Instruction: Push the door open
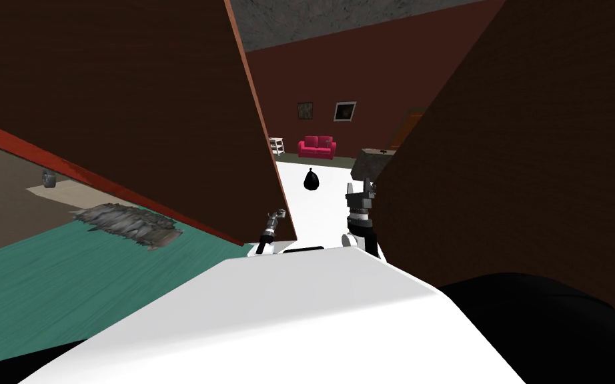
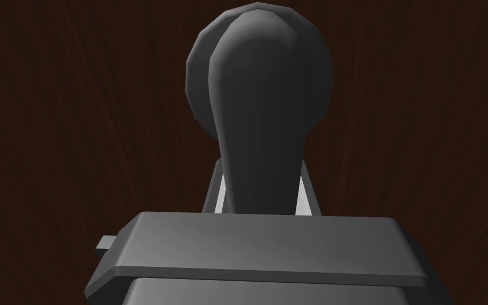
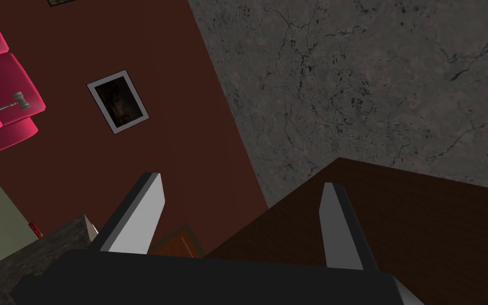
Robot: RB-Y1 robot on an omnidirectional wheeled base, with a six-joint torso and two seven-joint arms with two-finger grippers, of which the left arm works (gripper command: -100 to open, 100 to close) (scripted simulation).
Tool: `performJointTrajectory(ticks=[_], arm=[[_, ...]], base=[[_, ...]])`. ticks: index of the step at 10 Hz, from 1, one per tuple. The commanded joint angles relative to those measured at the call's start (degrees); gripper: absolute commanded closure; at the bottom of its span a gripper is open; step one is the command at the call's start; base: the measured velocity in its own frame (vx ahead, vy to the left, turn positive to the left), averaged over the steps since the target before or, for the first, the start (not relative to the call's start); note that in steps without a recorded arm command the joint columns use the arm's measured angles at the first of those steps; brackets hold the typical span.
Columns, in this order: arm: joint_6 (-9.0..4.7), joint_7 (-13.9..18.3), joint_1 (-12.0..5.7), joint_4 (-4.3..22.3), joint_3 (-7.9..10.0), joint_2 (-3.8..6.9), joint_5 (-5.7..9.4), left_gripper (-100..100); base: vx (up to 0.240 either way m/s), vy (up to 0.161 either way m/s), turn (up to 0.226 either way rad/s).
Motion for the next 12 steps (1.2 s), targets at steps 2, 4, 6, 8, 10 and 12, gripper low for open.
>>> performJointTrajectory(ticks=[2,4,6,8,10,12], arm=[[0.56,-0.5,0.64,-1.3,1.90,0.55,0.94,100],[0.68,-1.1,0.58,-1.2,3.49,0.41,1.78,100],[0.76,-1.5,0.54,-1.1,4.61,0.24,2.38,100],[0.83,-1.9,0.50,-1.0,5.63,0.03,2.92,100],[0.92,-2.4,0.46,-1.0,6.76,-0.28,3.52,100],[0.98,-2.7,0.43,-0.9,7.60,-0.58,3.96,100]], base=[[0.128,-0.091,0.064],[0.173,-0.128,0.094],[0.124,-0.091,0.058],[0.160,-0.105,0.067],[0.166,-0.113,0.069],[0.182,-0.088,0.063]])
